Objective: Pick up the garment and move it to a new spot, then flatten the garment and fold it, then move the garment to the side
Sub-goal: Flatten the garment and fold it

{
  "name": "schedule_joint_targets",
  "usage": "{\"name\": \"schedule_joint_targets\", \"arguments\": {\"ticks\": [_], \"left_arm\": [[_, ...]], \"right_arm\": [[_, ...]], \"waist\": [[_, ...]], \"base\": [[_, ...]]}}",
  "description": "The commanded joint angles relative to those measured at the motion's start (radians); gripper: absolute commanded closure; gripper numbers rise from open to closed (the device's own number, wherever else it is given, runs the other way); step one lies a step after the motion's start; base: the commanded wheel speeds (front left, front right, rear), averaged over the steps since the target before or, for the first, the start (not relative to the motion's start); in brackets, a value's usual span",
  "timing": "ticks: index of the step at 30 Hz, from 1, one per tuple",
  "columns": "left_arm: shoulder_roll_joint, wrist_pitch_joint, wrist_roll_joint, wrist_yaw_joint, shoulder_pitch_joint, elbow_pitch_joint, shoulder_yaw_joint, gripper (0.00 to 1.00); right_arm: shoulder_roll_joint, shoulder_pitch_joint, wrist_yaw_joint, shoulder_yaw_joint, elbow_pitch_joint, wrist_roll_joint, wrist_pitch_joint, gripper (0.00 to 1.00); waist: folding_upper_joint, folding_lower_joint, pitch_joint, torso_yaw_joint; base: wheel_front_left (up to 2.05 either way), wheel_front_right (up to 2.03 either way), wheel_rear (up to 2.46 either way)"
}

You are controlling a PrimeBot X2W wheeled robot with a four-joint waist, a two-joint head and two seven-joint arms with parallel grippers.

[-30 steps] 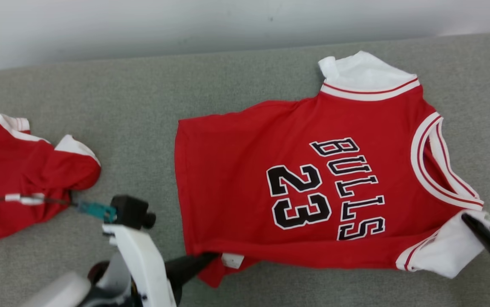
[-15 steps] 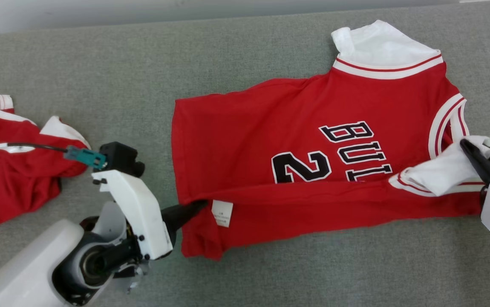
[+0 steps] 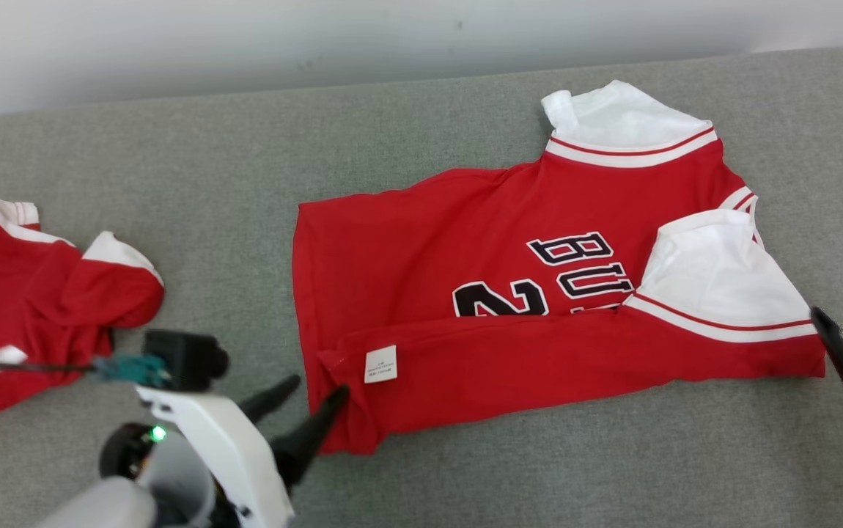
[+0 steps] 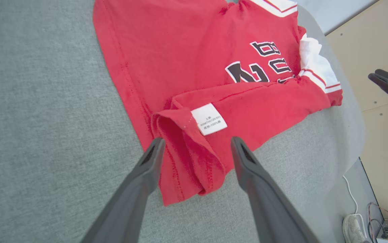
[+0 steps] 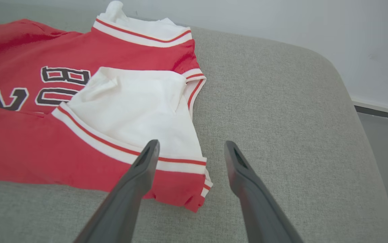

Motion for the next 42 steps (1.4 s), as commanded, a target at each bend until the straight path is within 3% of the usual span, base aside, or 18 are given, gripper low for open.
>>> {"name": "schedule_joint_targets", "arguments": {"ticks": [1, 10, 21, 22, 25, 29, 30, 31, 34, 39, 42], "left_arm": [[-0.012, -0.021, 0.047, 0.021, 0.023, -0.012, -0.023, 0.0], [-0.103, -0.083, 0.244, 0.093, 0.017, 0.099, -0.155, 0.0], [-0.169, -0.11, 0.263, 0.077, 0.01, 0.227, -0.191, 0.0], [-0.17, -0.11, 0.259, 0.072, 0.008, 0.237, -0.191, 0.39], [-0.178, -0.107, 0.242, 0.051, 0.007, 0.259, -0.193, 1.0], [-0.186, -0.091, 0.221, 0.01, 0.0, 0.282, -0.198, 1.0], [-0.191, -0.088, 0.211, -0.001, 0.0, 0.286, -0.199, 1.0], [-0.193, -0.083, 0.2, -0.014, -0.002, 0.287, -0.198, 1.0], [-0.174, -0.065, 0.164, -0.054, -0.004, 0.274, -0.186, 1.0], [-0.097, -0.038, 0.088, -0.119, 0.015, 0.191, -0.144, 1.0], [-0.046, -0.023, 0.04, -0.134, 0.053, 0.119, -0.128, 1.0]], "right_arm": [[-0.01, 0.025, -0.002, -0.016, -0.001, -0.018, -0.013, 0.0], [0.0, 0.055, -0.002, -0.014, 0.065, -0.169, -0.101, 0.0], [0.044, 0.007, -0.002, 0.018, 0.194, -0.212, -0.165, 0.0], [0.047, 0.0, -0.002, 0.02, 0.209, -0.211, -0.167, 0.0], [0.061, -0.02, -0.002, 0.033, 0.259, -0.193, -0.154, 0.0], [0.088, -0.041, -0.002, 0.072, 0.347, -0.13, -0.107, 0.0], [0.093, -0.047, 0.0, 0.087, 0.36, -0.102, -0.098, 0.54], [0.094, -0.053, 0.001, 0.098, 0.365, -0.071, -0.093, 1.0], [0.068, -0.064, 0.0, 0.127, 0.349, 0.024, -0.085, 1.0], [-0.07, -0.035, -0.001, 0.133, 0.244, 0.169, -0.09, 1.0], [-0.149, 0.01, -0.002, 0.114, 0.194, 0.231, -0.059, 1.0]], "waist": [[0.0, 0.0, 0.003, 0.001], [0.0, 0.0, 0.035, 0.009], [0.0, 0.0, 0.047, 0.015], [0.0, 0.0, 0.051, 0.017], [0.0, 0.0, 0.06, 0.019], [0.0, 0.0, 0.069, 0.024], [0.0, 0.0, 0.07, 0.026], [0.0, 0.0, 0.07, 0.029], [0.0, 0.0, 0.06, 0.036], [0.0, 0.0, 0.023, 0.04], [0.0, 0.0, 0.0, 0.036]], "base": [[0.0, 0.0, 0.0], [0.0, 0.0, 0.0], [0.0, 0.0, 0.0], [0.0, 0.0, 0.0], [0.0, 0.0, 0.0], [0.0, 0.0, 0.0], [0.0, 0.0, 0.0], [0.0, 0.0, 0.0], [0.0, 0.0, 0.0], [0.0, 0.0, 0.0], [0.0, 0.0, 0.0]]}}
